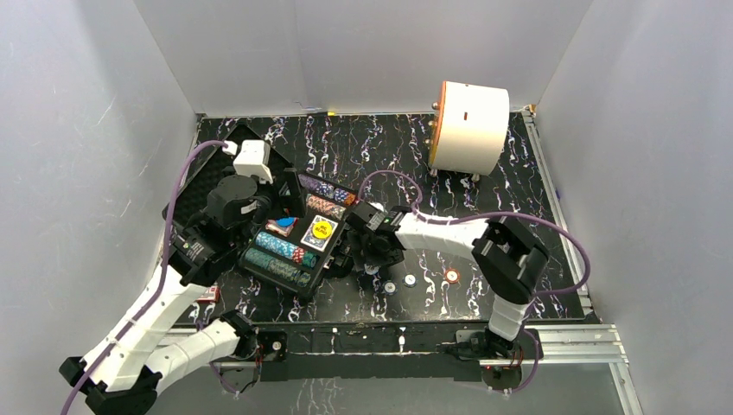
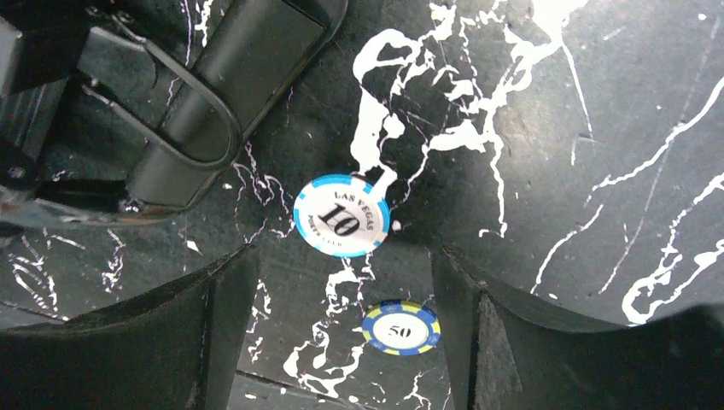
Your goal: Pack up texas hold em set
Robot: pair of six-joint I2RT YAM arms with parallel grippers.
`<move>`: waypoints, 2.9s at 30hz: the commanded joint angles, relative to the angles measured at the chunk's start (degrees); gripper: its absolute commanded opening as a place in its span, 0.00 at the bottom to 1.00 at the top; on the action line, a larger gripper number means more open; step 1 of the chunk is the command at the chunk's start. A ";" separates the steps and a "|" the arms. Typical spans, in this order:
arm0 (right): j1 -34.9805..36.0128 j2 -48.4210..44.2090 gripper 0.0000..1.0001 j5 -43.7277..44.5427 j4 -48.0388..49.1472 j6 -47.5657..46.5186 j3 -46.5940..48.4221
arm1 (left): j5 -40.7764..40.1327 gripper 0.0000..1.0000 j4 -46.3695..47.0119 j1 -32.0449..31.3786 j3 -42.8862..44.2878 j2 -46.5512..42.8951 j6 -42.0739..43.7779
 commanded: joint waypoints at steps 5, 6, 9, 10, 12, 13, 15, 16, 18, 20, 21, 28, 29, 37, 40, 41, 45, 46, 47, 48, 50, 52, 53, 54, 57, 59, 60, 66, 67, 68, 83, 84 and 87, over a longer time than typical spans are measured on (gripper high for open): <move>1.55 5.69 0.75 2.73 -3.55 -2.29 5.93 | -2.91 0.98 0.63 -0.14 -0.74 -0.89 0.61; 1.77 6.33 0.74 2.98 -4.15 -2.94 6.60 | -2.78 0.98 0.37 -0.14 -0.49 -0.69 0.46; 2.36 7.91 0.72 4.19 -5.14 -4.30 7.61 | -0.93 0.98 -0.15 -0.14 0.48 0.13 0.25; 2.40 8.04 0.70 4.30 -4.76 -4.86 7.62 | -0.56 0.98 -0.16 -0.14 0.62 0.29 0.19; 2.47 7.76 0.66 4.08 -3.10 -6.24 6.80 | -0.29 0.98 -0.16 -0.14 0.89 0.53 0.18; 2.46 7.27 0.65 3.84 -1.97 -6.96 6.14 | -0.35 0.98 -0.16 -0.13 0.91 0.50 0.18; 2.45 6.05 0.64 3.70 0.33 -7.54 4.38 | -0.76 0.98 -0.11 -0.14 1.15 0.77 -0.04; 2.46 5.54 0.63 3.33 1.26 -7.88 3.59 | -0.76 0.99 -0.35 -0.10 1.37 0.94 -0.08; 2.42 5.23 0.62 3.03 2.29 -7.94 2.72 | -0.57 0.98 -0.78 -0.14 1.76 1.22 -0.49; 2.47 6.00 0.62 3.57 1.73 -7.87 2.94 | -0.28 0.98 -1.00 -0.17 1.97 1.38 -0.73; 2.44 6.59 0.62 4.21 1.32 -7.46 3.36 | -0.16 0.98 -1.05 -0.13 1.97 1.47 -0.82; 2.47 8.39 0.58 5.53 1.50 -7.36 3.73 | 0.18 0.98 -1.30 -0.14 2.07 1.77 -0.96; 2.47 8.48 0.56 5.74 1.52 -7.40 3.77 | 0.43 0.98 -1.30 -0.14 2.14 1.69 -0.93; 2.44 8.53 0.54 7.68 1.16 -6.03 4.12 | 1.39 0.98 -1.32 -0.14 1.93 1.54 -1.42; 2.47 8.71 0.57 8.01 0.96 -5.63 4.48 | 1.55 0.98 -1.33 -0.14 1.67 1.57 -1.57; 2.42 8.94 0.58 8.14 0.83 -5.57 4.55 | 1.52 0.98 -1.39 -0.14 1.61 1.60 -1.58; 2.44 9.89 0.58 8.73 0.08 -5.39 4.77 | 1.65 0.98 -1.39 -0.14 1.32 1.59 -1.67; 2.46 10.01 0.59 8.73 0.21 -5.39 4.70 | 1.59 0.99 -1.39 -0.14 1.23 1.55 -1.68; 2.42 10.05 0.59 8.78 0.21 -5.45 4.70 | 1.57 0.98 -1.39 -0.14 1.26 1.57 -1.66; 2.46 10.14 0.59 8.78 0.10 -5.47 4.76 | 1.57 0.98 -1.39 -0.14 1.25 1.60 -1.66; 2.47 10.39 0.59 9.05 -0.07 -5.48 4.86 | 1.57 0.98 -1.47 -0.14 1.23 1.65 -1.66; 2.47 10.71 0.59 9.32 -0.40 -5.48 5.03 | 1.57 0.98 -1.46 -0.14 1.13 1.73 -1.67; 2.47 10.97 0.57 9.53 -0.74 -5.37 5.10 | 1.46 0.98 -1.47 -0.14 1.14 1.74 -1.67; 2.47 11.31 0.56 9.73 -1.16 -5.04 5.31 | 1.41 0.98 -1.50 -0.14 1.22 1.75 -1.64; 2.47 11.52 0.51 10.55 -2.33 -4.20 5.50 | 0.51 0.98 -2.51 -0.14 1.96 1.87 -1.84; 2.47 10.89 0.50 10.70 -2.24 -3.50 5.04 | 0.05 0.98 -2.92 -0.15 2.34 1.88 -1.99; 2.47 10.41 0.49 11.09 -2.32 -3.03 4.84 | -0.05 0.98 -3.03 -0.14 2.39 1.87 -2.12; 2.02 7.16 0.49 14.46 -3.96 0.84 5.34 | 1.24 0.98 -3.89 -0.14 1.26 2.21 -4.38; 1.88 6.25 0.49 14.79 -3.86 1.40 5.24 | 1.92 0.98 -4.01 -0.14 0.74 2.35 -5.31; 1.60 5.30 0.49 14.94 -3.67 1.84 5.00 | 2.83 0.98 -4.02 -0.15 -0.07 2.38 -6.14; -8.59 -7.21 0.50 4.71 5.77 8.01 -4.53 | 29.43 0.91 11.30 -0.14 -17.13 6.58 -12.84; -9.26 -7.65 0.50 3.41 6.46 8.39 -5.13 | 31.61 0.88 13.50 -0.22 -18.37 7.32 -13.70; -11.48 -8.92 0.50 -1.85 8.45 9.42 -6.65 | 35.02 0.83 20.12 -1.21 -21.27 9.47 -16.78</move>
